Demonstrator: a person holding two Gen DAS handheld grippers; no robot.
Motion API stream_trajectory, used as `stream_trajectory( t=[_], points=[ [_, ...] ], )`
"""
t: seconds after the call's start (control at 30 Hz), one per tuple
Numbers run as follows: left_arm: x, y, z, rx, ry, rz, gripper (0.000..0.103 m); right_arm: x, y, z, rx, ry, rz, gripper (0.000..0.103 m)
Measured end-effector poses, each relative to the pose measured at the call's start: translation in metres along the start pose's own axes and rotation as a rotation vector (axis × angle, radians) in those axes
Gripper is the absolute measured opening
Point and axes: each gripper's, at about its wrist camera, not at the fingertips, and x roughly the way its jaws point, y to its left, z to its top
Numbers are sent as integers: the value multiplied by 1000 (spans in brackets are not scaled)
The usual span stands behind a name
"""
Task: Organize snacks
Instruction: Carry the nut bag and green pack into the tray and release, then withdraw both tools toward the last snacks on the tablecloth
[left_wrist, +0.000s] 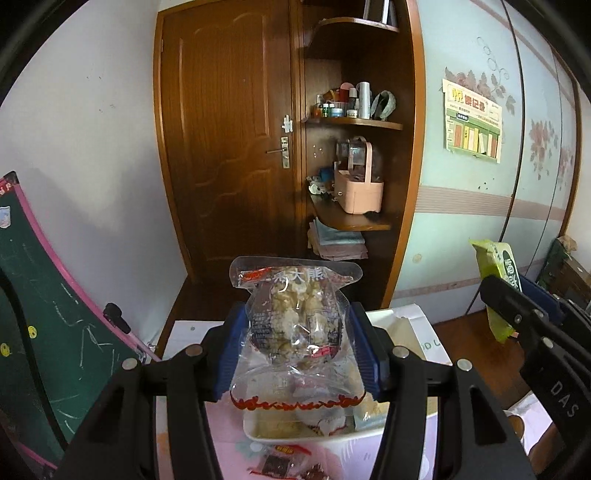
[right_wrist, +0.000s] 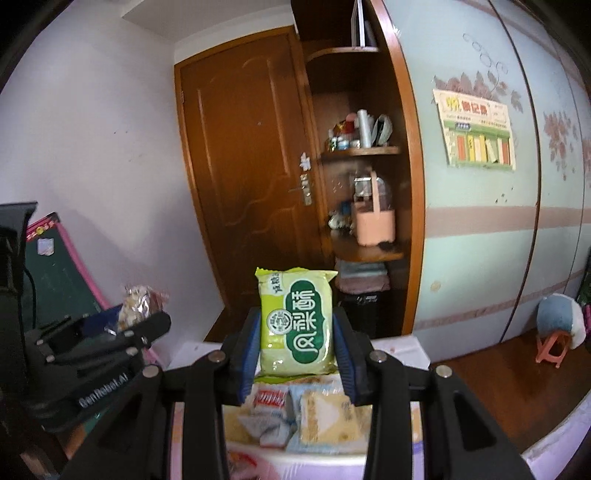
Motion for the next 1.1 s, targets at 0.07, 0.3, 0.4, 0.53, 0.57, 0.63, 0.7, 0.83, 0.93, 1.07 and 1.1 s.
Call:
stream_trajectory(
  t=[0.07,0.3,0.4,0.53,0.57,0.63,0.7,0.83,0.93,1.07,1.1],
  points=[
    [17,-3,2,-1,14,10,53,12,-1,3,1,13,2,37],
    [88,-6,-13,-13,131,39,58,68,-7,-13,3,120,-49,37],
    [107,-2,-21,-12,147,63,68,94,-17,-26,27,201,-48,38],
    [119,7,-29,-35,151,88,102,108,-23,-37,48,251,-49,48],
    [119,9,-30,-38,149,86,102,108,-24,-38,56,252,-57,56],
    [122,12,-32,-34,162,82,102,106,-27,-40,79,241,-58,64],
    [122,14,-34,-34,169,89,102,103,-27,-40,89,235,-50,65],
    [115,15,-40,-23,171,86,102,99,-24,-41,86,238,-48,65],
    [107,17,-45,-16,175,83,102,93,-21,-44,80,243,-50,65],
    [88,19,-55,-8,174,73,102,78,-15,-54,77,247,-36,65],
    [84,20,-57,-4,177,71,102,74,-13,-57,73,253,-37,65]
  ],
)
